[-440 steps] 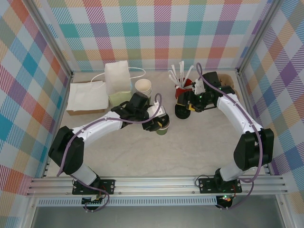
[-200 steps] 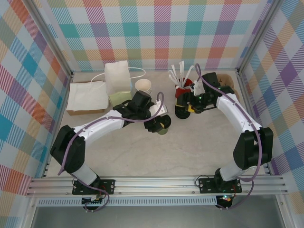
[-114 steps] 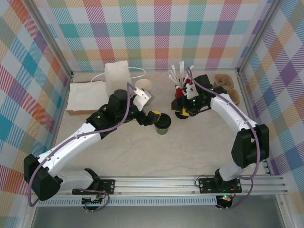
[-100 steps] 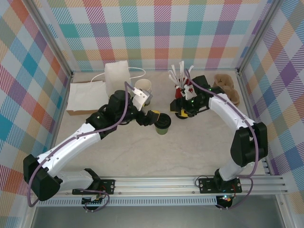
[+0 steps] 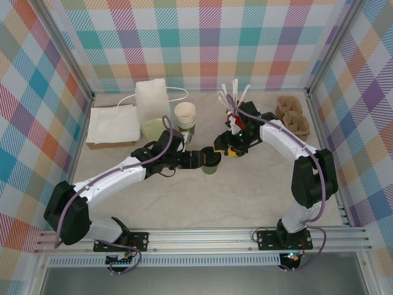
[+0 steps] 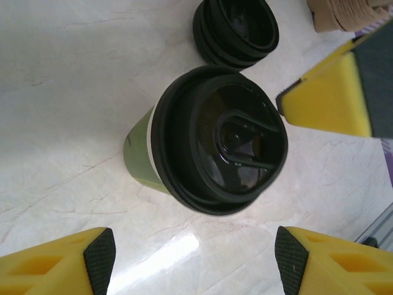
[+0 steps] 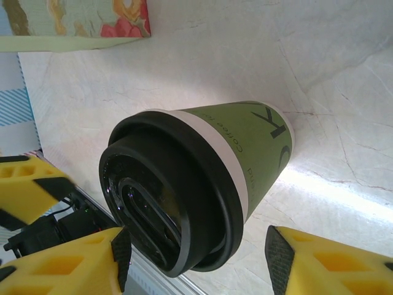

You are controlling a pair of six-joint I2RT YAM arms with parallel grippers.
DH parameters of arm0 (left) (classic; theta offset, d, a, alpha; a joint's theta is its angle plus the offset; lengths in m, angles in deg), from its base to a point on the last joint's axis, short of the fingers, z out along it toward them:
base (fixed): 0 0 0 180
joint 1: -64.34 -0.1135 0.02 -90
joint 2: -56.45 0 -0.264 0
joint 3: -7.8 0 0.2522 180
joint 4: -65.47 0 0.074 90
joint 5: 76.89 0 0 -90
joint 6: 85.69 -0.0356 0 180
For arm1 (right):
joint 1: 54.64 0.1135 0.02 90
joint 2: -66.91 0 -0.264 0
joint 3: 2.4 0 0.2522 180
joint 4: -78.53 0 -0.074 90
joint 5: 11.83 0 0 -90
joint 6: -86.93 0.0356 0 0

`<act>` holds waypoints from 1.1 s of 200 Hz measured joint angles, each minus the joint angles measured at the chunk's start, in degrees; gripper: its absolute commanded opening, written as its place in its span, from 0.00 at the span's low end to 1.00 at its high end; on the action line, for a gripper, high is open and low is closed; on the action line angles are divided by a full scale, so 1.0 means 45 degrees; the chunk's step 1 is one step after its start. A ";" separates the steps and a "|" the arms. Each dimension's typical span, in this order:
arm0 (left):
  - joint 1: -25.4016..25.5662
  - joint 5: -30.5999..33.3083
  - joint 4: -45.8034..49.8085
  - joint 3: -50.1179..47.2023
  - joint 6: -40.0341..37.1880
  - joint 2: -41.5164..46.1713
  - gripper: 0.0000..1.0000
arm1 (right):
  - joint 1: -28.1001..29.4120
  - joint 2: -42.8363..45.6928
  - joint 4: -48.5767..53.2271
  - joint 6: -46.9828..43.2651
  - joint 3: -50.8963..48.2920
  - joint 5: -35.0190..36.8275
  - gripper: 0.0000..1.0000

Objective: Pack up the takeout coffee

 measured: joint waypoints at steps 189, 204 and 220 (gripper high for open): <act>0.0010 0.0044 -0.0923 0.0126 0.1122 -0.1632 0.66 | 0.0078 -0.0665 0.0282 0.0000 0.0262 0.0034 0.42; 0.0010 0.0049 -0.0928 0.0126 0.1122 -0.1637 0.66 | 0.0078 -0.0709 0.0282 0.0000 0.0291 -0.0005 0.40; 0.0010 0.0053 -0.0928 0.0126 0.1122 -0.1647 0.66 | 0.0073 -0.0767 0.0340 0.0000 0.0335 -0.0063 0.39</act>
